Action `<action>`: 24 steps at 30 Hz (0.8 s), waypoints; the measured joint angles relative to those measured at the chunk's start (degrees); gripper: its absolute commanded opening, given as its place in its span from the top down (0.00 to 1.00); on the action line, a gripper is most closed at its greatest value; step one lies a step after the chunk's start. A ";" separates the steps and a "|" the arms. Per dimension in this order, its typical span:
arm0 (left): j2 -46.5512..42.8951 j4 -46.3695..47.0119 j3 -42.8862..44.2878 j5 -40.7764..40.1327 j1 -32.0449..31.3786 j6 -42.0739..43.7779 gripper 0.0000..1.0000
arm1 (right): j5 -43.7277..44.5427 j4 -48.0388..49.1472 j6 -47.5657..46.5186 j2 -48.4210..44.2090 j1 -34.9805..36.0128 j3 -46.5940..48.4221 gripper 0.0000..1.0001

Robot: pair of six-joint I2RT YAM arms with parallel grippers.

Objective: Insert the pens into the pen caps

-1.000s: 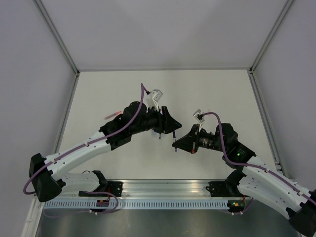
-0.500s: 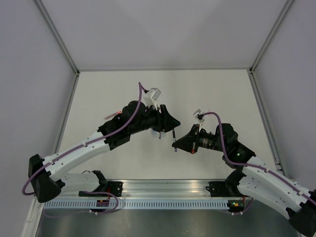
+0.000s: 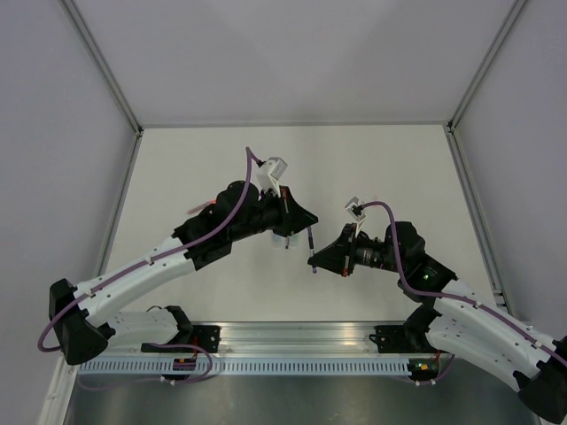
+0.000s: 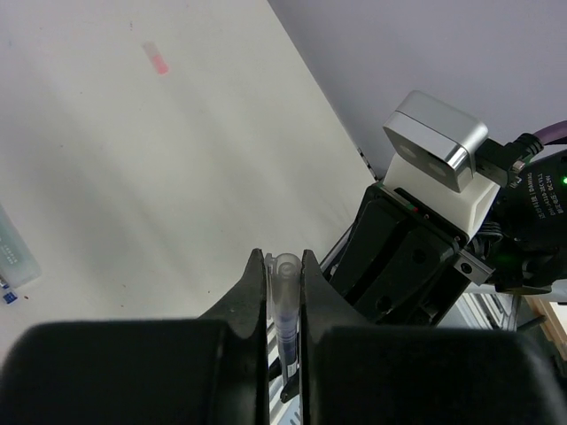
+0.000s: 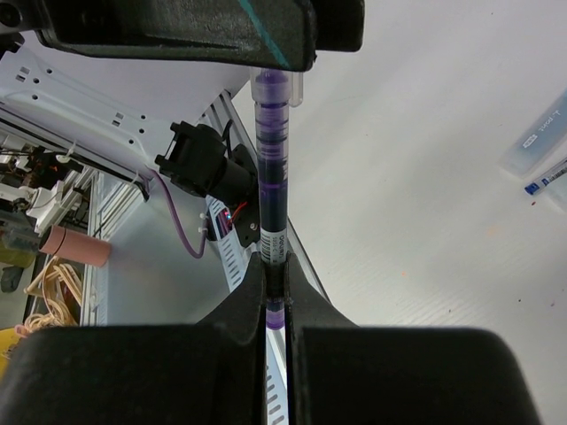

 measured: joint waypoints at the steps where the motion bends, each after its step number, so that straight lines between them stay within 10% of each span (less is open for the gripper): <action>1: -0.13 0.02 0.00 0.39 0.00 0.00 0.98 | 0.04 0.07 0.00 0.04 0.02 0.00 1.00; 24: -6.01 24.59 -13.66 3.41 2.71 -3.28 0.98 | 5.42 -8.92 -7.08 6.12 1.70 11.56 1.00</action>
